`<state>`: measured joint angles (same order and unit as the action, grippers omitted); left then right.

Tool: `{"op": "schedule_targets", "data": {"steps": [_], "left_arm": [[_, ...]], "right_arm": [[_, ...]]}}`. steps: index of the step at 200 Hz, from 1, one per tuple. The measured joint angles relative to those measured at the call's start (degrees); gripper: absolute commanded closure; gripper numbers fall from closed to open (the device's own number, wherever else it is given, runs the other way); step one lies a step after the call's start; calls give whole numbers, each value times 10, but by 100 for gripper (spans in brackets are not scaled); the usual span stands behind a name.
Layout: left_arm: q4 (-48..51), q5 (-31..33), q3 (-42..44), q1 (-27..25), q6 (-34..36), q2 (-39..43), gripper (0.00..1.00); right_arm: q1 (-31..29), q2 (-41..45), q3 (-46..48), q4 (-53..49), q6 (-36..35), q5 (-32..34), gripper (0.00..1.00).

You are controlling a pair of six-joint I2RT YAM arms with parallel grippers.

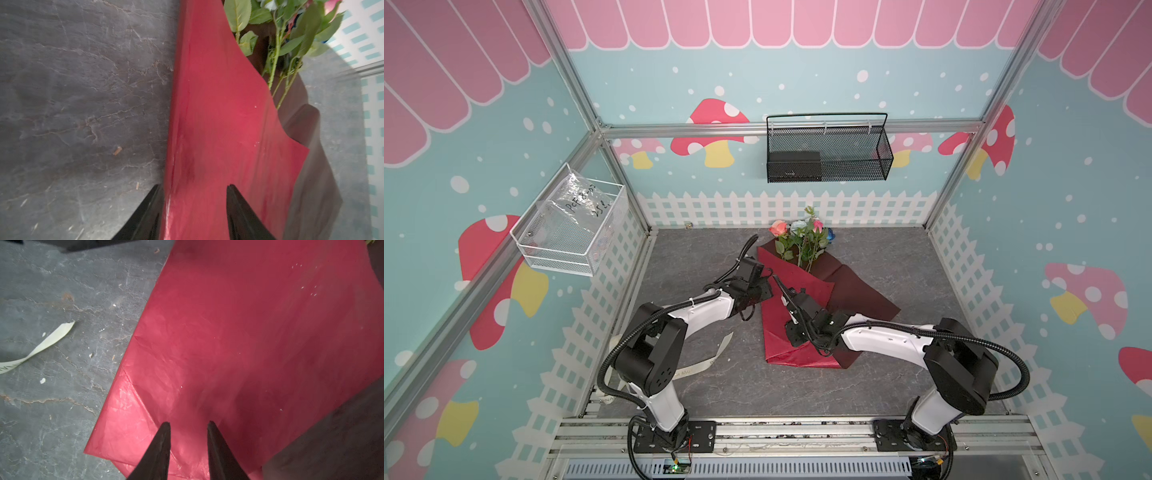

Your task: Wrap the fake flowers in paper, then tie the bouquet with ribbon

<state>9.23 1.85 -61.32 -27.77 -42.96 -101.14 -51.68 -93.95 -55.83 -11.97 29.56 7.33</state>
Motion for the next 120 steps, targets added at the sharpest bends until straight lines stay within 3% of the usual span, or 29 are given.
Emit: {"op": "schedule_targets", "data": {"steps": [65, 120], "left_arm": [[33, 22, -18, 9, 3, -66, 50], [39, 33, -3, 10, 3, -51, 47]], "right_arm": [[10, 0, 14, 5, 16, -24, 67], [22, 0, 26, 6, 28, -43, 67]]}}
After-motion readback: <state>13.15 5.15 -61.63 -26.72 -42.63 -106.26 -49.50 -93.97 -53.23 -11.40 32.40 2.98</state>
